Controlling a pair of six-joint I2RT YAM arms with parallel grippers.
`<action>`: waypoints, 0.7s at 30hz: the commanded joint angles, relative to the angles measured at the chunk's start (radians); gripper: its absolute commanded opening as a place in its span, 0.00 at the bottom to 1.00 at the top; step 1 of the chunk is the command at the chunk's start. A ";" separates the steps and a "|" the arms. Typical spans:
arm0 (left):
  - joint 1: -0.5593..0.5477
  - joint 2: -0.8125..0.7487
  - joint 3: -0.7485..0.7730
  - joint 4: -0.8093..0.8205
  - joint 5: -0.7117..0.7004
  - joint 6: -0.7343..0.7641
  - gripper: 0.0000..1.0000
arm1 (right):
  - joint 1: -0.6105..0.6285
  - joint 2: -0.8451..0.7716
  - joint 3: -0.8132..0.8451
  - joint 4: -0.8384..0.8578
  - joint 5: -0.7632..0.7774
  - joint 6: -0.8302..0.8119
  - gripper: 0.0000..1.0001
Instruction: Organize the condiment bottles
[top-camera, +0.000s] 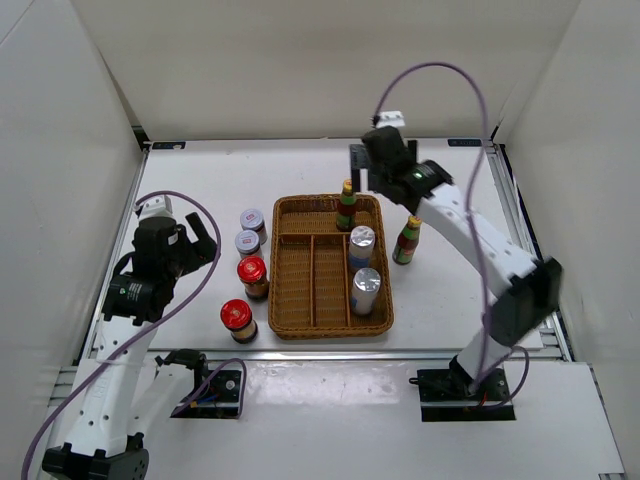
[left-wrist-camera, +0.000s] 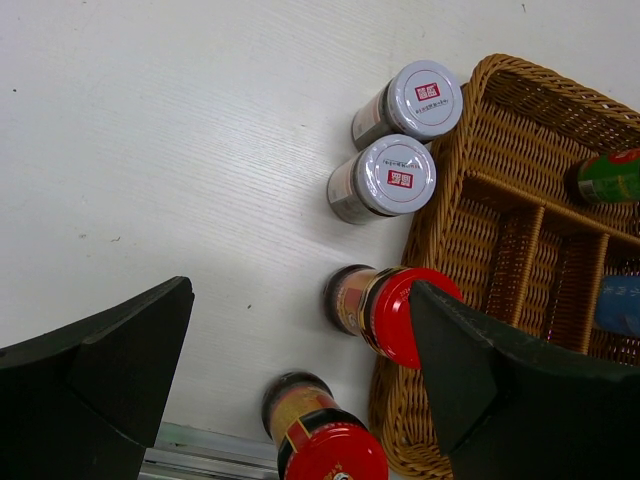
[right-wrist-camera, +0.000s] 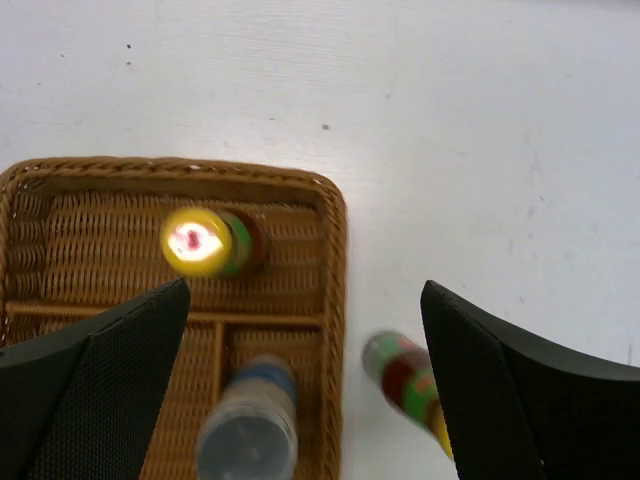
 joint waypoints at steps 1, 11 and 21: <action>0.004 -0.005 -0.006 0.002 0.002 -0.005 1.00 | -0.054 -0.216 -0.170 -0.016 0.056 0.041 0.99; 0.004 0.005 -0.006 0.002 0.012 -0.005 1.00 | -0.168 -0.493 -0.617 0.079 0.016 0.140 0.96; 0.004 -0.023 -0.006 0.002 -0.007 -0.005 1.00 | -0.177 -0.474 -0.703 0.139 0.007 0.157 0.82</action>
